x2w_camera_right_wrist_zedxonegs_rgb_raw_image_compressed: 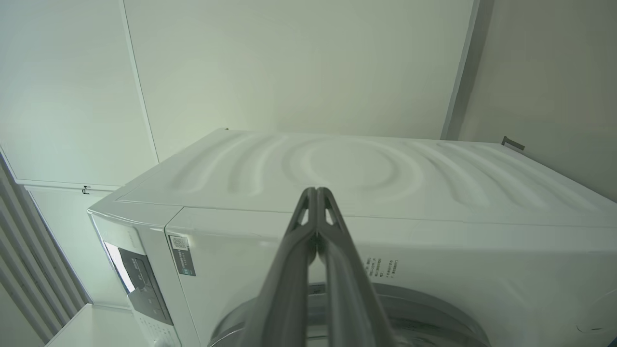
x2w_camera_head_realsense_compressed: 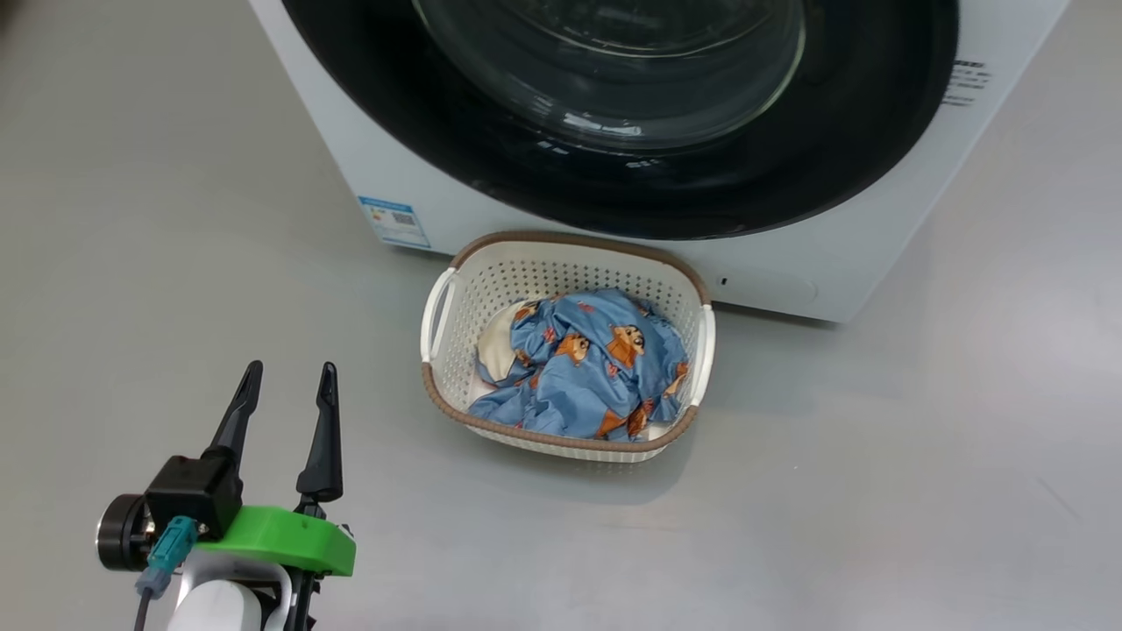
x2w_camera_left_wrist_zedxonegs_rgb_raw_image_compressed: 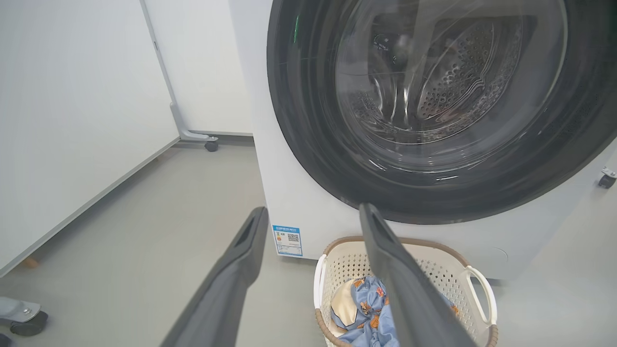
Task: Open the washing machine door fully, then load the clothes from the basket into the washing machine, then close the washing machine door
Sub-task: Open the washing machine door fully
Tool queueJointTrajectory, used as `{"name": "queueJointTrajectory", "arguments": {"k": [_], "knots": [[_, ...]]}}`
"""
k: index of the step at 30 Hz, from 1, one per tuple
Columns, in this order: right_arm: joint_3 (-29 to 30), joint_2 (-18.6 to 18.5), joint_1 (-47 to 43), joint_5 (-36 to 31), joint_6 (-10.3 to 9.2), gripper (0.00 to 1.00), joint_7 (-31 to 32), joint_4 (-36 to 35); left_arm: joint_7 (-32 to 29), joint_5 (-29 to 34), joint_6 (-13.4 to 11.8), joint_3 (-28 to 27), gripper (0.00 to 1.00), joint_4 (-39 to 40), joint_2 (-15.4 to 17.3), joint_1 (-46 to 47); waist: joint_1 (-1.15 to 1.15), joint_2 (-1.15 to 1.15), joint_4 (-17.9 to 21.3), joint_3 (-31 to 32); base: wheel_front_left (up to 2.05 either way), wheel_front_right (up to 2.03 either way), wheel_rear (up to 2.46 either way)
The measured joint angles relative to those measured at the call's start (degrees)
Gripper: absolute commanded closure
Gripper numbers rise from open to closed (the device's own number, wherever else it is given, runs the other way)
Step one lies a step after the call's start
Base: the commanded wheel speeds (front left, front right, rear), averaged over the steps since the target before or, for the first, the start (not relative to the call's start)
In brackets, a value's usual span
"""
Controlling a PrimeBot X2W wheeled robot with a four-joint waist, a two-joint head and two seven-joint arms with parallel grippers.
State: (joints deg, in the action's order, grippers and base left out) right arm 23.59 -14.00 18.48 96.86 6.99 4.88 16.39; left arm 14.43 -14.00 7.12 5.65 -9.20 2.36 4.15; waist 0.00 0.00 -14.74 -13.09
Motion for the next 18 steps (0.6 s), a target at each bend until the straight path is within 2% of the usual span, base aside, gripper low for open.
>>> {"name": "queueJointTrajectory", "arguments": {"k": [7, 18], "knots": [[-0.71, -3.58, 3.50, 0.45, 0.00, 1.00, 4.56, 1.63, 0.01, -0.48, 0.00, 0.25, 0.00, 0.38, -0.08, 1.01, 0.00, 0.00, -2.78, -2.76, 0.00, 0.00, 0.00], [-6.80, -4.68, 9.54, -0.49, 0.00, 1.00, 11.27, 3.21, 0.01, -1.76, 0.00, 1.70, 0.00, 0.14, -0.38, 2.14, 0.00, 0.00, -6.62, -5.53, 0.00, 0.00, 0.00]]}}
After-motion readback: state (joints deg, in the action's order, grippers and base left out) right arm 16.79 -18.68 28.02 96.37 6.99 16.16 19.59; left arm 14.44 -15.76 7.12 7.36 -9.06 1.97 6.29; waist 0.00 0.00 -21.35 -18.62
